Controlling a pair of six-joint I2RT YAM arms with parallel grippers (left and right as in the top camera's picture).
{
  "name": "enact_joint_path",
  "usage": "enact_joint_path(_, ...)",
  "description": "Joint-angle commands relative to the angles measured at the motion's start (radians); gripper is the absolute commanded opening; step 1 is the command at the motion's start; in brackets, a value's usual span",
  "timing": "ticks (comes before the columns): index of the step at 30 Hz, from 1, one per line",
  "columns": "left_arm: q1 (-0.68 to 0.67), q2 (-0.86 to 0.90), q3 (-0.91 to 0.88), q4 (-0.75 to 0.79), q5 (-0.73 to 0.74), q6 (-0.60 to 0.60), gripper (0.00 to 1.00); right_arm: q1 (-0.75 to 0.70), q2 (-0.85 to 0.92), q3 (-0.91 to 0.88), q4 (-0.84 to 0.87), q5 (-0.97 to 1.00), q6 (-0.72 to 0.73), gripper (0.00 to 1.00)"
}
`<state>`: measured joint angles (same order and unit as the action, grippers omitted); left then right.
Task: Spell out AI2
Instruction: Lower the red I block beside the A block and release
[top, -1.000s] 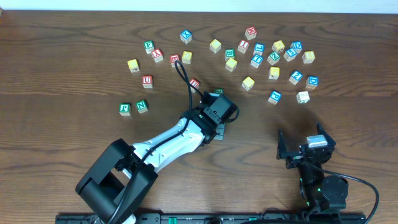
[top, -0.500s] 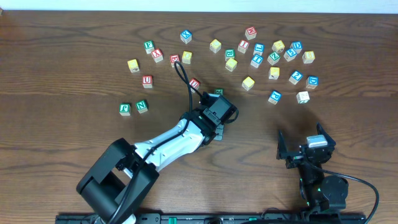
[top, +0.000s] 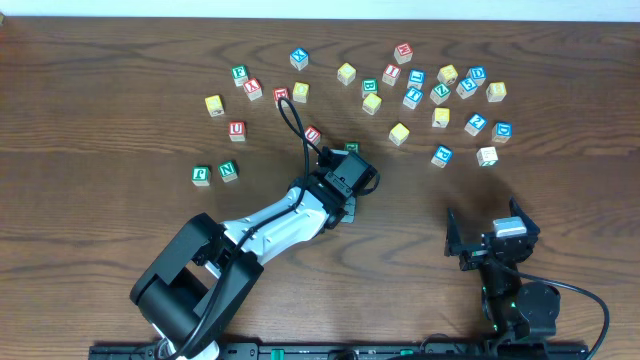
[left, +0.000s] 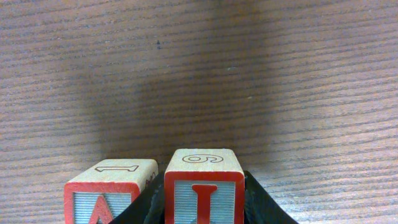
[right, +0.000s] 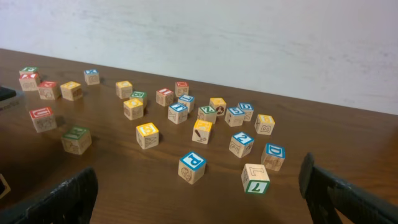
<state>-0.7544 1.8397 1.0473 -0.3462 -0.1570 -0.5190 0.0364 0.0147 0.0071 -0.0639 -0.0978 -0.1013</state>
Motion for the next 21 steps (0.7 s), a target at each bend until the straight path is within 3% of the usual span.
enact_joint_path(1, 0.003, 0.016, -0.013, 0.002, -0.013, 0.017, 0.09, -0.007, -0.006, -0.002, -0.004, -0.002, 0.015, 0.99)
enact_joint_path(4, 0.003, 0.016, -0.013, 0.005, -0.013, 0.017, 0.22, -0.007, -0.006, -0.002, -0.004, -0.002, 0.015, 0.99)
enact_joint_path(21, 0.003, 0.016, -0.011, 0.005, -0.013, 0.017, 0.41, -0.007, -0.006, -0.002, -0.004, -0.002, 0.015, 0.99)
